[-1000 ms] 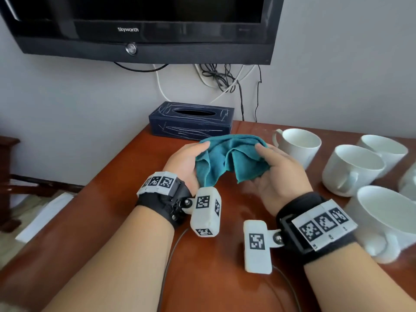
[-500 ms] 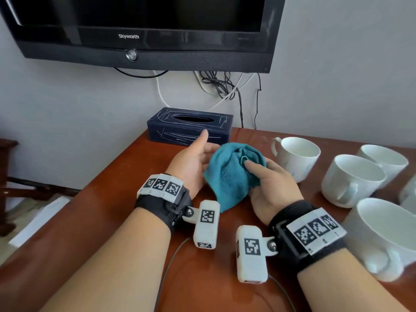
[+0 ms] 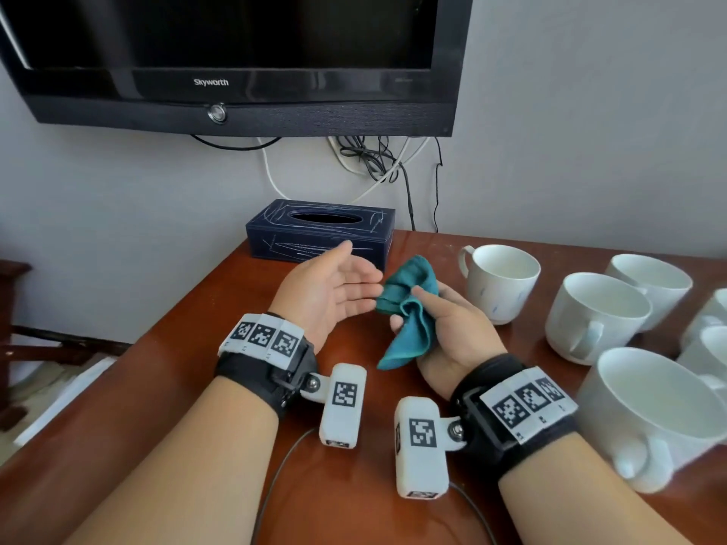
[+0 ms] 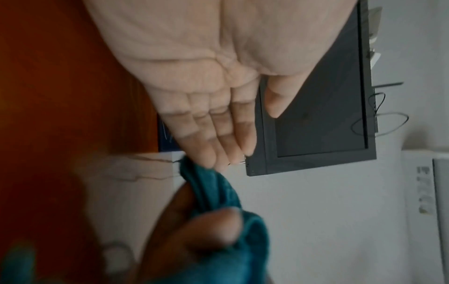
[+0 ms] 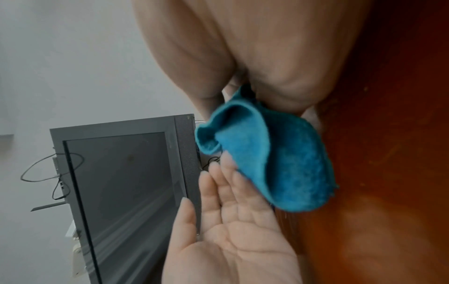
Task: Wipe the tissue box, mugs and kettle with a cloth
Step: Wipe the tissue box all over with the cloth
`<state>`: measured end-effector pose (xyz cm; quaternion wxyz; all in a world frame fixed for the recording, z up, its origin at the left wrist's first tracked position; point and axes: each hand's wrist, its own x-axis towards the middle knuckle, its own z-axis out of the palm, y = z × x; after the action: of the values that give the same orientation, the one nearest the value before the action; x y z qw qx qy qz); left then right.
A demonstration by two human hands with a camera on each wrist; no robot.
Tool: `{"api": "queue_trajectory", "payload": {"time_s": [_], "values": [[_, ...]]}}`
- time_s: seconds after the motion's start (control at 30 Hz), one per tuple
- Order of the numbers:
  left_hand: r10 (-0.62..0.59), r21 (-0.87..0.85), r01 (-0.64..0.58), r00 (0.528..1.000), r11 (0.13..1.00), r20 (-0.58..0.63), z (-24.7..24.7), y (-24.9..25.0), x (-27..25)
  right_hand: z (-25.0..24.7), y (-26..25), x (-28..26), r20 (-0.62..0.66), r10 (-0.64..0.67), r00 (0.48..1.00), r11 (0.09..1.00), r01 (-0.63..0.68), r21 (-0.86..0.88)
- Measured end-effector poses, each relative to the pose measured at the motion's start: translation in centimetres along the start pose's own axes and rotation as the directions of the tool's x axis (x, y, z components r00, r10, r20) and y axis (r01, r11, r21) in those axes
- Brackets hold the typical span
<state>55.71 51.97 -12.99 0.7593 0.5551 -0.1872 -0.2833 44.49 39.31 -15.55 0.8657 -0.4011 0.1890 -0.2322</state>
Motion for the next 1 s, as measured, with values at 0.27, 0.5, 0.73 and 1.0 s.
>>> {"api": "queue_trajectory", "payload": {"time_s": [0.27,0.5,0.73,1.0], "values": [[-0.28,0.268,0.217,0.934,0.939,0.224,0.9,-0.6,-1.9,0.1,-0.3,0.2,0.12,-0.175,0.977,0.981,0.163,0.102],[-0.165,0.057,0.157,0.97,0.986,0.18,1.4,-0.5,-1.5,0.7,-0.4,-0.6,0.19,-0.152,0.97,0.988,0.153,0.011],[-0.112,-0.233,0.141,0.985,0.962,0.131,1.3,0.2,-1.1,1.0,-0.9,-1.3,0.164,-0.072,0.984,0.992,0.054,0.111],[-0.074,-0.078,0.088,0.982,0.993,0.172,1.9,-0.8,-1.3,1.2,-0.3,-1.4,0.195,-0.007,0.981,0.998,-0.005,0.06]]}}
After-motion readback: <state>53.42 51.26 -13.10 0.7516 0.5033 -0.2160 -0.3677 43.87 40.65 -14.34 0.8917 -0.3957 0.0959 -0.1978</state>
